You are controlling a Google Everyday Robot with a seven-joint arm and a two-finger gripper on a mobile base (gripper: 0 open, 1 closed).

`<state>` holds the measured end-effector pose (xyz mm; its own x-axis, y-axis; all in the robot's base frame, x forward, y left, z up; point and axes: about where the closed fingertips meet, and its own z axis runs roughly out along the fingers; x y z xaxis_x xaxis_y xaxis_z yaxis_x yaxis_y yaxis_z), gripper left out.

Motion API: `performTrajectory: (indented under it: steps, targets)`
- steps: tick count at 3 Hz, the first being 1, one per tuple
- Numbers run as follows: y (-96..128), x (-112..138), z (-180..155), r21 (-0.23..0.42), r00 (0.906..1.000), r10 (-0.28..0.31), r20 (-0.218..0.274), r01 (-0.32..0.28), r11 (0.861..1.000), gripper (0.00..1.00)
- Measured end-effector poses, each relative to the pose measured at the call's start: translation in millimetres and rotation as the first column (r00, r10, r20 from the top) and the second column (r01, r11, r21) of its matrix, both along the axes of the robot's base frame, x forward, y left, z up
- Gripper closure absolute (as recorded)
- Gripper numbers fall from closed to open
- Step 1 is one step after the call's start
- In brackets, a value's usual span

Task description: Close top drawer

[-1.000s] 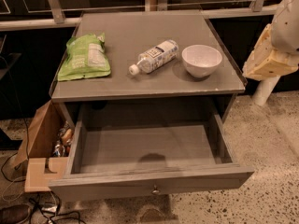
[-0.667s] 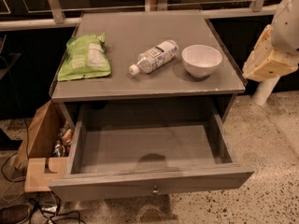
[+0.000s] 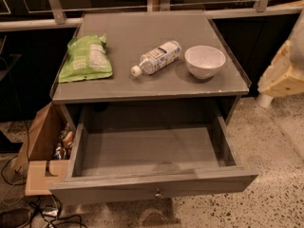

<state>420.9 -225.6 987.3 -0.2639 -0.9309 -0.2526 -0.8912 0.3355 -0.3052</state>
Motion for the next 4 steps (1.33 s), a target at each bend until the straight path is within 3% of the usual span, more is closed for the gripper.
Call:
performTrajectory:
  steps: [1, 2, 3, 4]
  targets:
    - [-31.2, -34.4, -35.2, -0.011, 0.9902, -0.129, -0.055, 0.128, 0.992, 1.00]
    - [-51.5, -69.4, -84.3, -0.029, 0.9646, -0.213, -0.156, 0.211, 0.977, 1.00]
    - [-51.5, -69.5, -84.4, -0.029, 0.9646, -0.213, -0.156, 0.211, 0.977, 1.00]
    - [-53.2, -81.4, -125.7, -0.031, 0.9419, -0.246, -0.229, 0.245, 0.969, 1.00]
